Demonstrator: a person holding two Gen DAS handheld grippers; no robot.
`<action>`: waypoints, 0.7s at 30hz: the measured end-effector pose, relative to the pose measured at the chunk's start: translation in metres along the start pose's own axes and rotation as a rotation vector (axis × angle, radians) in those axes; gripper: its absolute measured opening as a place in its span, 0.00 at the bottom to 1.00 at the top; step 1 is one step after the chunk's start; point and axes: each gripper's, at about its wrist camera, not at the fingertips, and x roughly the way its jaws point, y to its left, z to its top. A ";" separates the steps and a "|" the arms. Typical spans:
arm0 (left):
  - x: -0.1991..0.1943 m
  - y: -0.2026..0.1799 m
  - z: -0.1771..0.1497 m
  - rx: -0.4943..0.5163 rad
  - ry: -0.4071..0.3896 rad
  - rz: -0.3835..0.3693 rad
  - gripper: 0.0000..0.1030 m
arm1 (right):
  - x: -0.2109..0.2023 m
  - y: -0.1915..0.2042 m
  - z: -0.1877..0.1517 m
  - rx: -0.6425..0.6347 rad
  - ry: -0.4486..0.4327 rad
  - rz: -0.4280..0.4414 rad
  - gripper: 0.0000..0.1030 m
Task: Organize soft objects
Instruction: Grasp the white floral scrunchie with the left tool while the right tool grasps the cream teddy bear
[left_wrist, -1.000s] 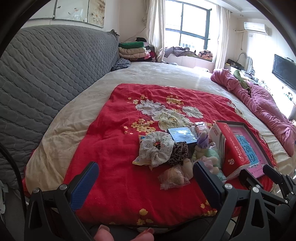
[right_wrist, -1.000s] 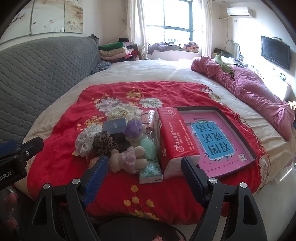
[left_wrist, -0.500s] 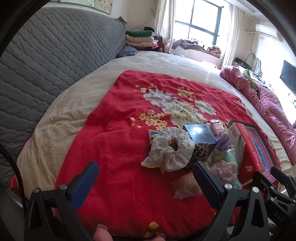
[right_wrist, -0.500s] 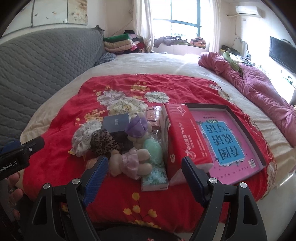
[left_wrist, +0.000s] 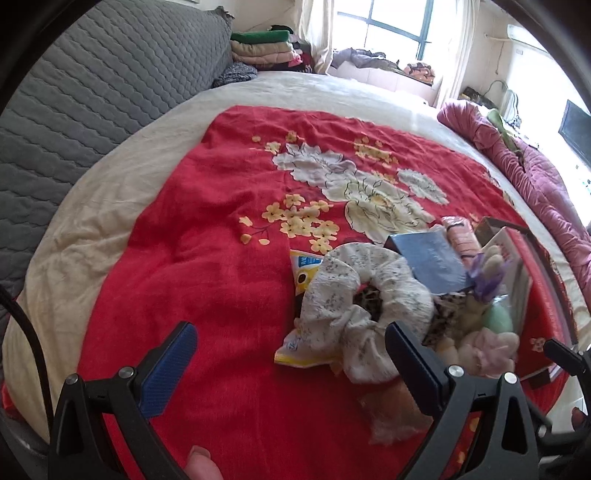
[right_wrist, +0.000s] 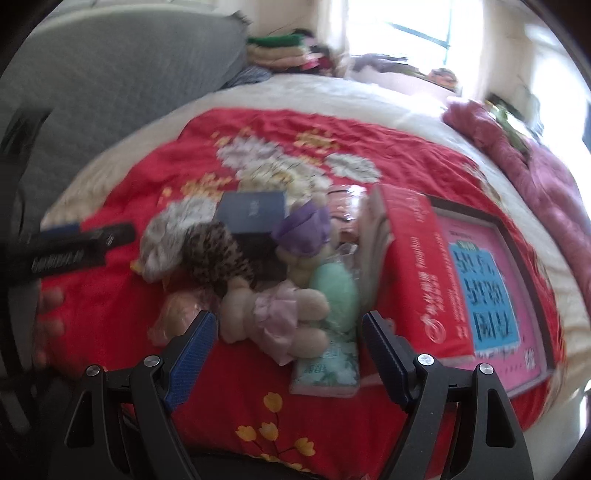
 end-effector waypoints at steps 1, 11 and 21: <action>0.003 0.000 -0.001 0.003 0.011 -0.002 0.99 | 0.004 0.004 0.000 -0.037 0.003 -0.002 0.80; 0.034 0.008 0.001 -0.066 0.083 -0.062 0.99 | 0.034 0.027 -0.004 -0.345 0.017 -0.039 0.80; 0.049 0.005 0.006 -0.070 0.119 -0.148 0.64 | 0.054 0.043 -0.019 -0.566 0.013 -0.094 0.80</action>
